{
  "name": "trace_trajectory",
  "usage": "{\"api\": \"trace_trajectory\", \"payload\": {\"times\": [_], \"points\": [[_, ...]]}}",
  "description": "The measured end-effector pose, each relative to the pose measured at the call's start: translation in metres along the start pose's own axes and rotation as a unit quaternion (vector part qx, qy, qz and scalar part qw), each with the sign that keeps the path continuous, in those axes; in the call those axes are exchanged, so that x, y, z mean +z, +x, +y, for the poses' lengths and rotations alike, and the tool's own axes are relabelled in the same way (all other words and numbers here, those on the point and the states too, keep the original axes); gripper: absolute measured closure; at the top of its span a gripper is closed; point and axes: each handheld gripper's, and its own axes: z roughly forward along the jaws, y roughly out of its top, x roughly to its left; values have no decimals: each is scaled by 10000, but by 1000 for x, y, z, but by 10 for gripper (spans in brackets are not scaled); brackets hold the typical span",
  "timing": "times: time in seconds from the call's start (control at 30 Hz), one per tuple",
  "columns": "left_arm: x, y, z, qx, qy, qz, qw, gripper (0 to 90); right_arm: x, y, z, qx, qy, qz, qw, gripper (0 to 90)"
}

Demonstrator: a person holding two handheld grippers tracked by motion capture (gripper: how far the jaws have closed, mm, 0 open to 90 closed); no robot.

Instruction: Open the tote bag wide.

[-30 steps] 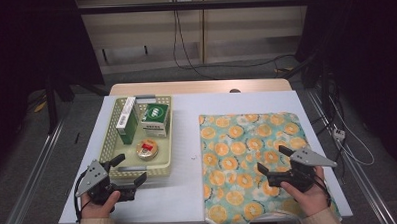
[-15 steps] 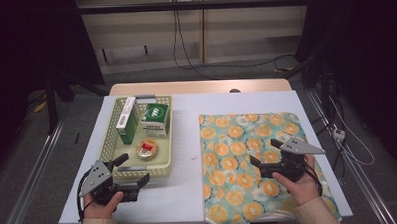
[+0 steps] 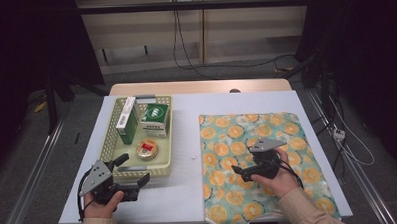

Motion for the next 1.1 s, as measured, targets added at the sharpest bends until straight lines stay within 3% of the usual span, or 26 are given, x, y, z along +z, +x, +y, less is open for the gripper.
{"api": "trace_trajectory", "payload": {"times": [0.13, 0.17, 0.2, 0.3, 0.4, 0.57, 0.67, 0.8, 0.93, 1.1], "points": [[1, -1, 0, -28, 5, -9, 10000, 34, 14, 14, 13, -44, -14, 254, 9997, 87], [1, -1, 0, -10, 14, -15, 10000, 34, 25, 24, 19, -137, 53, 402, 9991, 113], [0, 0, 0, 6, 10, -9, 10000, 34, 25, 24, 19, -137, 53, 402, 9991, 113], [-1, 1, -1, -21, -1, 1, 10000, 34, 46, 41, 24, -252, 194, 655, 9973, 149], [-2, 2, -2, -45, 18, 2, 10000, 34, 58, 50, 23, -471, 353, 635, 9962, 160], [-1, 2, -1, -39, 18, 9, 10000, 34, 65, 55, 25, -291, 218, 846, 9957, 142], [-1, 1, -1, -53, 15, 14, 10000, 34, 67, 60, 26, -324, 233, 861, 9955, 143], [-1, 1, -1, -34, 44, 20, 10000, 34, 71, 68, 22, -586, 447, 746, 9945, 153], [0, 1, -1, 16, 74, 11, 10000, 34, 71, 69, 22, -562, 467, 693, 9949, 170], [-1, 1, -1, 16, 65, 33, 10000, 34, 68, 60, 23, -492, 458, 653, 9956, 387]]}}
